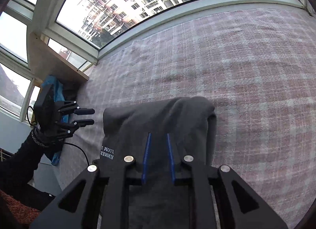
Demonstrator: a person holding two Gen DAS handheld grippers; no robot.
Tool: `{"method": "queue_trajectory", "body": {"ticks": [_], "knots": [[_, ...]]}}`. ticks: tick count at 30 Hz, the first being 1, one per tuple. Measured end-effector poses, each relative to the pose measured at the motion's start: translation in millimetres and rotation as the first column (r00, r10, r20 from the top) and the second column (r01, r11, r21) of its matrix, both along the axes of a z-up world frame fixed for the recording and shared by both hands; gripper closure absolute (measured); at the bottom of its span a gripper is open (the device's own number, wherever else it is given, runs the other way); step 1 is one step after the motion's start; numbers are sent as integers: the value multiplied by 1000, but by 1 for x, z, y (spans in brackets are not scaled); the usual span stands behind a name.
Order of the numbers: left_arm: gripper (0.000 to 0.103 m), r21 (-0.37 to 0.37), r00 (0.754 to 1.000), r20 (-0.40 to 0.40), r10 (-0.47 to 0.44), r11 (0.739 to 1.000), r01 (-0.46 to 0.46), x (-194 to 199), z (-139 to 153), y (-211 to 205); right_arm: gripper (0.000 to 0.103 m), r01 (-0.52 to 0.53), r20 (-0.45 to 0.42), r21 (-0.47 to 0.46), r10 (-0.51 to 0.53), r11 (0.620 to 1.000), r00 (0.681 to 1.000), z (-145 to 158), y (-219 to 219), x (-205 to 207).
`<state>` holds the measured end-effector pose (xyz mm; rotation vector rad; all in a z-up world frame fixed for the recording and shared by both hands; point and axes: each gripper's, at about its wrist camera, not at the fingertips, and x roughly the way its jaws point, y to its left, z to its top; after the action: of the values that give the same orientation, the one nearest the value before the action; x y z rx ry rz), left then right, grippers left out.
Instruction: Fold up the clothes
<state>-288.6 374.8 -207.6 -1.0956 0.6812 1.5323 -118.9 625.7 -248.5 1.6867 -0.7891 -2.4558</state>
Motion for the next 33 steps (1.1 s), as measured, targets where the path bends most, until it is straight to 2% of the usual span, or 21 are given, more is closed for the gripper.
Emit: {"method": "queue_trajectory", "body": {"ticks": [1, 2, 3, 4, 6, 7, 9, 12, 13, 14, 15, 18, 22, 24, 25, 27, 29, 30, 31, 33], "knots": [[78, 2, 1000, -14, -12, 1000, 12, 0, -2, 3, 87, -33, 54, 64, 29, 997, 998, -6, -13, -3], [77, 0, 998, -49, -38, 999, 38, 3, -4, 9, 85, -43, 56, 79, 39, 996, 998, -5, -23, -3], [78, -7, 994, -88, -65, 998, 65, 6, -7, 16, 85, -47, 25, 38, 46, 998, 999, 1, -31, -3], [78, -13, 990, -109, -92, 996, 91, 7, -11, 23, 85, -55, -15, -45, 55, 997, 998, 6, -40, -3], [77, -26, 981, -138, -137, 991, 135, 2, -18, 32, 85, -88, -66, -197, 76, 976, 995, 12, -58, -3], [77, -32, 976, -151, -159, 987, 156, 0, -20, 36, 85, -115, -65, -229, 103, 967, 993, 10, -72, -4], [77, -37, 969, -161, -190, 982, 186, 0, -24, 42, 85, -159, -33, -249, 156, 955, 987, -1, -96, -5], [77, -7, 971, -127, -201, 979, 202, -5, -26, 46, 85, -172, 39, -227, 186, 959, 982, -26, -109, 2], [78, 8, 972, -114, -205, 978, 208, -6, -27, 48, 91, -154, 36, -235, 167, 960, 985, -29, -105, 5], [87, 23, 972, -99, -213, 976, 216, -7, -27, 49, 100, -130, 41, -243, 144, 961, 989, -33, -100, 8], [99, 35, 971, -84, -223, 973, 227, -6, -27, 49, 103, -102, 52, -252, 119, 962, 992, -36, -95, 11], [100, 72, 968, -107, -228, 969, 237, 0, -25, 47, 103, -71, 54, -277, 89, 958, 995, -42, -88, 17], [100, 125, 976, -84, -199, 970, 209, -5, -18, 37, 103, -114, 54, -219, 128, 969, 990, -37, -97, 13], [101, 117, 978, -76, -195, 972, 203, -4, -20, 31, 103, -109, 78, -199, 127, 974, 989, -36, -101, 7], [101, 109, 978, -74, -195, 973, 202, -4, -23, 30, 103, -106, 99, -144, 121, 984, 988, -27, -106, 2], [101, 102, 978, -71, -194, 974, 201, -3, -27, 30, 95, -113, 116, -35, 116, 993, 986, -8, -120, -10], [101, 129, 981, -55, -184, 973, 190, -3, -25, 30, 92, -168, 29, 67, 167, 983, 986, 23, -146, -33], [101, 144, 982, -51, -182, 972, 187, -3, -22, 32, 84, -189, -2, 107, 191, 976, 982, 34, -158, -44], [101, 157, 982, -46, -182, 970, 187, -4, -19, 34, 73, -205, -14, 127, 208, 971, 978, 37, -167, -56], [101, 180, 983, -25, -184, 966, 186, -7, -13, 35, 69, -222, -8, 163, 226, 961, 974, 35, -181, -76]]}}
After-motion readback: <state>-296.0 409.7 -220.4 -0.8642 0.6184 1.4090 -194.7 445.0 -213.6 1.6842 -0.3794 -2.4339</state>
